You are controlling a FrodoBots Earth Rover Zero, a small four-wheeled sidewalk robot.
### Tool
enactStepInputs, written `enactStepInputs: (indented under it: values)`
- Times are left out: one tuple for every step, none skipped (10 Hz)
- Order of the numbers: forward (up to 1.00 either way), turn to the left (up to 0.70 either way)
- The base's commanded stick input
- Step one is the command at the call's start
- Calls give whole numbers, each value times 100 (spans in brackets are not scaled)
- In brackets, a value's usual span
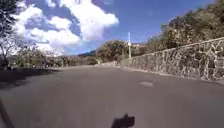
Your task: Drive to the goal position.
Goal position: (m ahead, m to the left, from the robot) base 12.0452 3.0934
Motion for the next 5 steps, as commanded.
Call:
enactStepInputs:
  values:
    - [50, 0]
    - [50, 0]
    - [50, 0]
    - [50, 0]
    - [50, 0]
